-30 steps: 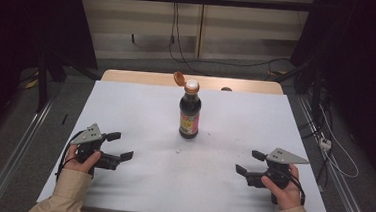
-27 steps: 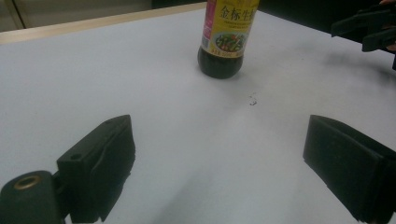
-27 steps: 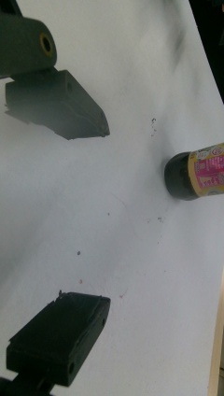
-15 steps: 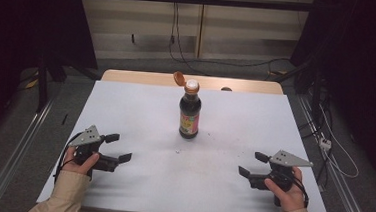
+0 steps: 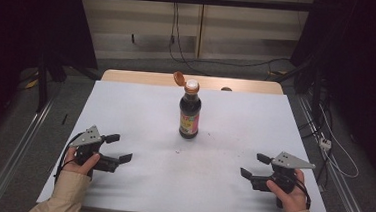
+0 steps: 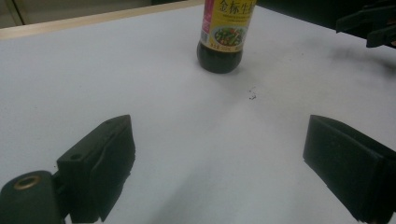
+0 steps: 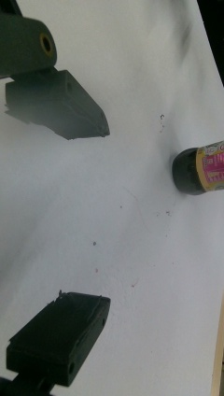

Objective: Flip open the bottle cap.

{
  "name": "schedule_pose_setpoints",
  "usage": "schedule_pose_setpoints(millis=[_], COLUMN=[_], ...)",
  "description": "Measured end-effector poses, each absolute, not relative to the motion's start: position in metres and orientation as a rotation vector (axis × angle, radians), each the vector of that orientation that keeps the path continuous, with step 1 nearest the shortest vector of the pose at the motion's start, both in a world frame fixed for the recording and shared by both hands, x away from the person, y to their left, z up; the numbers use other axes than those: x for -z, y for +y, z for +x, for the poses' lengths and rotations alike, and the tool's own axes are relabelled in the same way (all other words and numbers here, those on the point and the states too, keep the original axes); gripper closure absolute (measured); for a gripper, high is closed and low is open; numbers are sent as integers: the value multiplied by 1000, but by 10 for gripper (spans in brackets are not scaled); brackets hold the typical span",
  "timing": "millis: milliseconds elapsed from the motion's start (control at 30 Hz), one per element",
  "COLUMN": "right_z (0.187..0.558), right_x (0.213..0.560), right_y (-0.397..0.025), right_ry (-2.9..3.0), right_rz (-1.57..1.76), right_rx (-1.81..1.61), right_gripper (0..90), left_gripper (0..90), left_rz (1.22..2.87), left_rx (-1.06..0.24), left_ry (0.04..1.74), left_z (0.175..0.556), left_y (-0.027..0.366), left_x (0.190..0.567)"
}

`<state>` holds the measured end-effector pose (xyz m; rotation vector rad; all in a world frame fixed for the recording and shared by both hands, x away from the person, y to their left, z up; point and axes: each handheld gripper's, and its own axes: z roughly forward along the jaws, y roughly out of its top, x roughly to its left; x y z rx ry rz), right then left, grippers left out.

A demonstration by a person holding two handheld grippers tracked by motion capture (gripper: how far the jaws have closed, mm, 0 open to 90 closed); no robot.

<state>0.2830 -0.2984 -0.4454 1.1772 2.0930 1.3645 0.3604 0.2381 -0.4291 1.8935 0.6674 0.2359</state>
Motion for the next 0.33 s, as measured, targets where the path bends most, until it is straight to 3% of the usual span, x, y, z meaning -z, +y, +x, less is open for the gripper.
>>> schedule_pose_setpoints(millis=[333], right_z=[283], right_x=[448], right_y=[-298], right_ry=[2104], right_rz=[1176], right_rx=[-1341], right_gripper=[146], left_gripper=[88], left_rz=[1910], left_rx=[-242], left_ry=[666], left_z=[361], left_y=[237], left_x=[431])
